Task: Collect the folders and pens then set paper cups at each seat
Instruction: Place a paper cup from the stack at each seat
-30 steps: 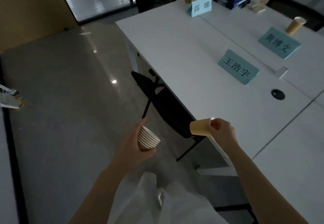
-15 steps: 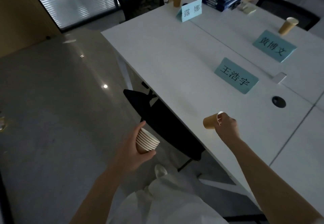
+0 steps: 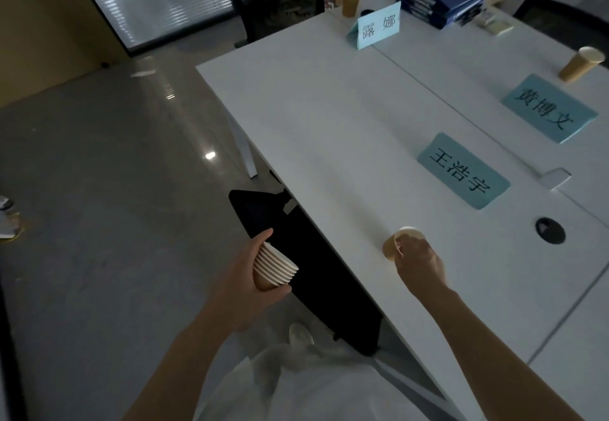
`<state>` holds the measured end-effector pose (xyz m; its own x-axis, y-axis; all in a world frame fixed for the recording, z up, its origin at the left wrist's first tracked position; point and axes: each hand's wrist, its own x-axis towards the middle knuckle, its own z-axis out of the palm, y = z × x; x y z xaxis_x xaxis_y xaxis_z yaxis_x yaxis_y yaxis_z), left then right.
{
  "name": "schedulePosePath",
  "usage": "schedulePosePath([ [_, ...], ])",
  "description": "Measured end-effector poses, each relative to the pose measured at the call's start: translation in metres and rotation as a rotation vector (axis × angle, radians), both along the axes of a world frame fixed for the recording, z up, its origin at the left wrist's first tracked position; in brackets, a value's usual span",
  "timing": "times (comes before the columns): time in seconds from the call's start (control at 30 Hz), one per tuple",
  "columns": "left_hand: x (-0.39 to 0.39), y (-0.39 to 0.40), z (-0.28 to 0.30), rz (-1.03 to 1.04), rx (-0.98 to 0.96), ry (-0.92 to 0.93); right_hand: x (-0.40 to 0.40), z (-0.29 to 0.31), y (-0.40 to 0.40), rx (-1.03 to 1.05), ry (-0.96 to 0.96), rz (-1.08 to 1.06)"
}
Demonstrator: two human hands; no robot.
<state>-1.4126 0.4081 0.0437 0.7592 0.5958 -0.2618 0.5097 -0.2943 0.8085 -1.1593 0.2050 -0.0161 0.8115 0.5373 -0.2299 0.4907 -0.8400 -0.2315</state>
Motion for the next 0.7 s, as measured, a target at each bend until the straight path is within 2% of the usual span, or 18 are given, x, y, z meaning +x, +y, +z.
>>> schedulePosePath([
  [0.17, 0.013, 0.004, -0.002, -0.01, -0.051, 0.007, 0.004, 0.005, 0.001, -0.023, 0.032, -0.005],
  [0.33, 0.021, 0.007, -0.004, -0.026, -0.068, 0.01, 0.004, 0.031, 0.021, 0.221, 0.077, 0.009],
  [0.53, 0.026, 0.017, -0.003, 0.002, -0.008, 0.015, -0.022, 0.065, 0.083, 0.445, 0.412, 0.053],
  [0.7, 0.018, 0.04, -0.005, -0.02, -0.004, 0.047, -0.066, 0.085, 0.139, 0.458, 0.717, 0.289],
])
